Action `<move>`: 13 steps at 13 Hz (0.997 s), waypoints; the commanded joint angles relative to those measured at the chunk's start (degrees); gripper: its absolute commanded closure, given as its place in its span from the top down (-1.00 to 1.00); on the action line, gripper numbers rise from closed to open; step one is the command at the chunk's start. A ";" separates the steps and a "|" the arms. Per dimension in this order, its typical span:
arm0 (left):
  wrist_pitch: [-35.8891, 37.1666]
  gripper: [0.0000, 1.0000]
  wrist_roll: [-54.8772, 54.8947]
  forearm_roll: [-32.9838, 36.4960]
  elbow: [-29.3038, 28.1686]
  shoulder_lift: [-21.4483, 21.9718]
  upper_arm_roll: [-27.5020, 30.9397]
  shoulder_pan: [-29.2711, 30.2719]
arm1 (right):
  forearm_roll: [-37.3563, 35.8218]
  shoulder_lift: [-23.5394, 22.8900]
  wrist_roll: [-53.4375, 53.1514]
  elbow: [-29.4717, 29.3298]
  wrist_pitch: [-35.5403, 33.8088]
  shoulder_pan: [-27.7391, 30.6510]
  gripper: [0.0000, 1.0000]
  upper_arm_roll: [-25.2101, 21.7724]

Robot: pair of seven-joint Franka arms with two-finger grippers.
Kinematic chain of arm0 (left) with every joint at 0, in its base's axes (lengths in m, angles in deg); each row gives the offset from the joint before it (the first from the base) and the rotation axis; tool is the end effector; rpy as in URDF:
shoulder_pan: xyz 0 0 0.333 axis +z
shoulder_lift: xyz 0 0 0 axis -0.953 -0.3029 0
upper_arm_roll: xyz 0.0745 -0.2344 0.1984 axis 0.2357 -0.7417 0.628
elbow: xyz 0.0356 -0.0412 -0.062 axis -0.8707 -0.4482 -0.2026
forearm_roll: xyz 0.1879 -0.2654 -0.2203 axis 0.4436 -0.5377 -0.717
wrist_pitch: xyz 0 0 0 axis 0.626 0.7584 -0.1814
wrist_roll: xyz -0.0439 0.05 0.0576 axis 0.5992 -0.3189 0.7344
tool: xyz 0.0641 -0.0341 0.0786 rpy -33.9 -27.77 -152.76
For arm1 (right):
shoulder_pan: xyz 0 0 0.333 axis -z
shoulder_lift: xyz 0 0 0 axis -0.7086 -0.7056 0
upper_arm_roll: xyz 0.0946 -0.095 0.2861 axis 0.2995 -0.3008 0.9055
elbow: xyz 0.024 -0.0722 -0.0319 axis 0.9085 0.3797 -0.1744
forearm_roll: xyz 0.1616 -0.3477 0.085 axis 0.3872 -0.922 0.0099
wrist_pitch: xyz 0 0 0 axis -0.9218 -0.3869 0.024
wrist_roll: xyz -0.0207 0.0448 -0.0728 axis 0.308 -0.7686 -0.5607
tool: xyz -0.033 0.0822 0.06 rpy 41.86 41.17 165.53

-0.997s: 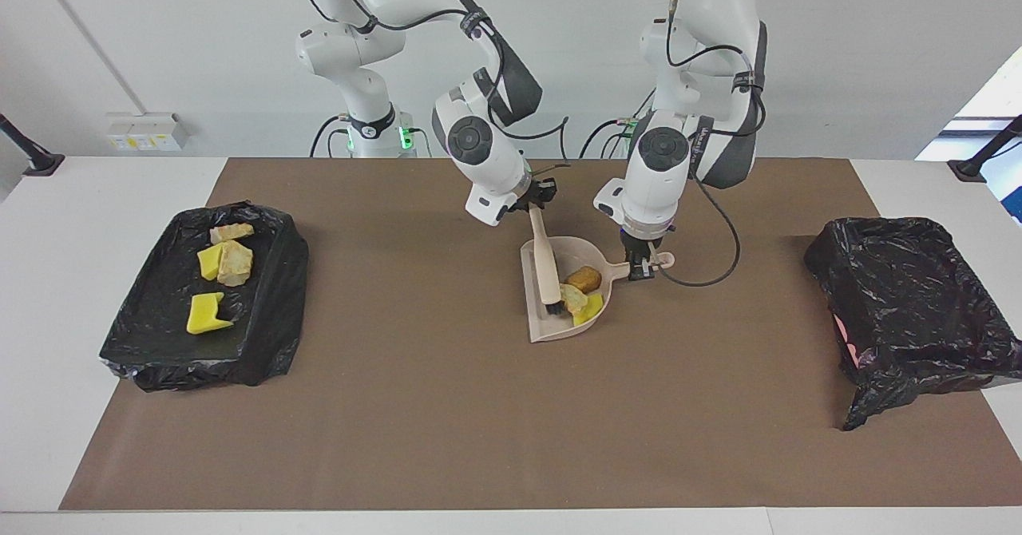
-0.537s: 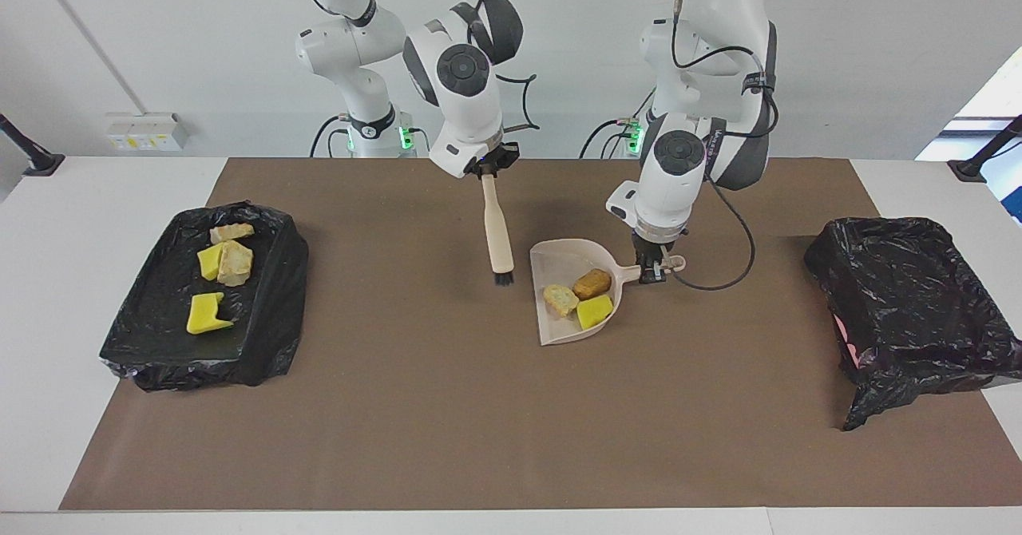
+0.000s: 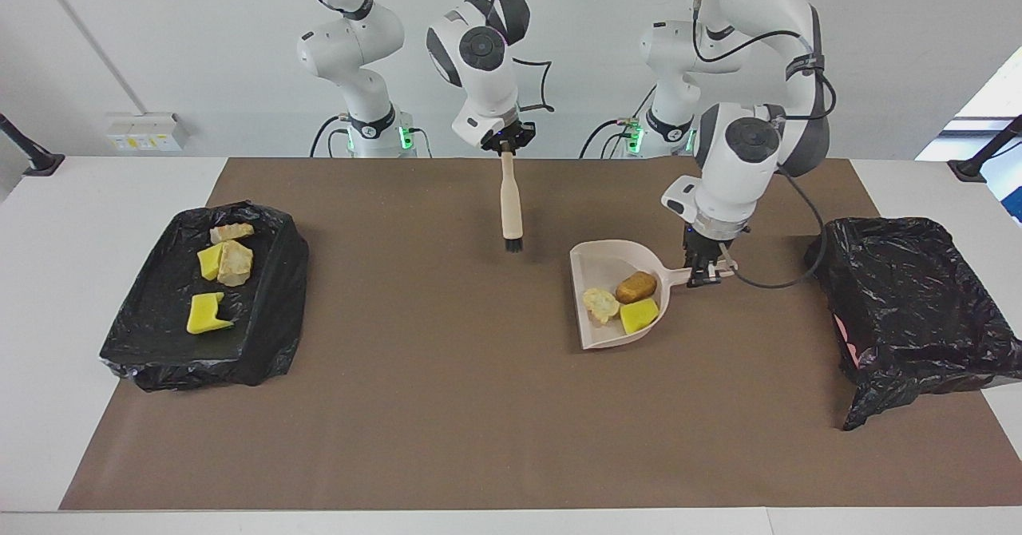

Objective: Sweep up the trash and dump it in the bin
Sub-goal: 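Carry the dustpan to the black bag and tip it with the left gripper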

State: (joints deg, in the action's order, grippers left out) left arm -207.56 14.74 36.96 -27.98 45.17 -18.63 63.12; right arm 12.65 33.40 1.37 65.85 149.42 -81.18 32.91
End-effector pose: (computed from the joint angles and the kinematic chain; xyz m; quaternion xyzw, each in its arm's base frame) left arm 0.5648 -0.1238 0.4086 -0.6924 0.7205 0.0043 0.0371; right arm 0.3205 0.3489 0.3948 -0.9855 0.0030 0.1558 0.0668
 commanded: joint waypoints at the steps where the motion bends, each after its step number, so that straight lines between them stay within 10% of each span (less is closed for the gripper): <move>1: 2.53 -1.00 5.36 0.30 -0.64 4.17 -0.50 5.79 | 1.62 0.50 -4.95 5.04 9.07 -3.93 -1.00 -0.04; 11: 15.09 -1.00 20.22 -4.36 18.04 0.06 0.03 30.58 | 1.36 -4.33 -2.42 5.94 12.88 -7.19 -0.89 -0.04; 13: 16.77 -1.00 21.80 -3.58 23.68 -3.20 0.03 34.97 | 1.10 -5.12 -2.07 4.71 12.53 -7.01 0.56 -0.13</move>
State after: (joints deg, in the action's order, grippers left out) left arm -194.16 34.69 34.05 -12.09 46.78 -17.85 94.68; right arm 12.96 29.16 -2.92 71.66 161.71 -88.79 32.80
